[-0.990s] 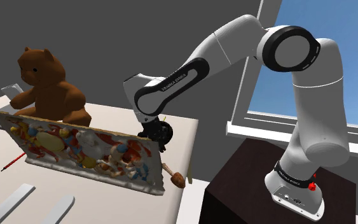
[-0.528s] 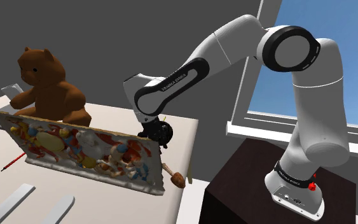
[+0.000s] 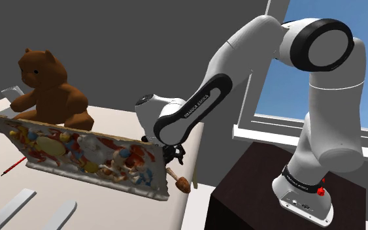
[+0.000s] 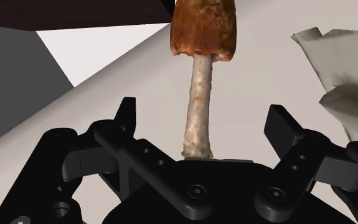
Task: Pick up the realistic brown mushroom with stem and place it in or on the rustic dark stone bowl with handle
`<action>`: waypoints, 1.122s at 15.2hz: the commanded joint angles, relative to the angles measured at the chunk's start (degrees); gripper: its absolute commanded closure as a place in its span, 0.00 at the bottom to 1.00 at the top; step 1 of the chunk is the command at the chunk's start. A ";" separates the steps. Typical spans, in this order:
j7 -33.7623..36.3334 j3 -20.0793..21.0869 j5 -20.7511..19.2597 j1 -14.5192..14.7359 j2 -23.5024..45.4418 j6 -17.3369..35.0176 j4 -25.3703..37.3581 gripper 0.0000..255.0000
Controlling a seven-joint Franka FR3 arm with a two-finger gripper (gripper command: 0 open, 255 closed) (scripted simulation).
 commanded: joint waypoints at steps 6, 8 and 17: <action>2.71 -0.28 -0.85 1.23 2.02 6.01 -3.79 0.00; 2.86 -0.40 -1.06 1.36 2.67 7.15 -4.28 0.00; 2.82 -0.48 -1.03 1.42 2.65 7.22 -4.35 1.00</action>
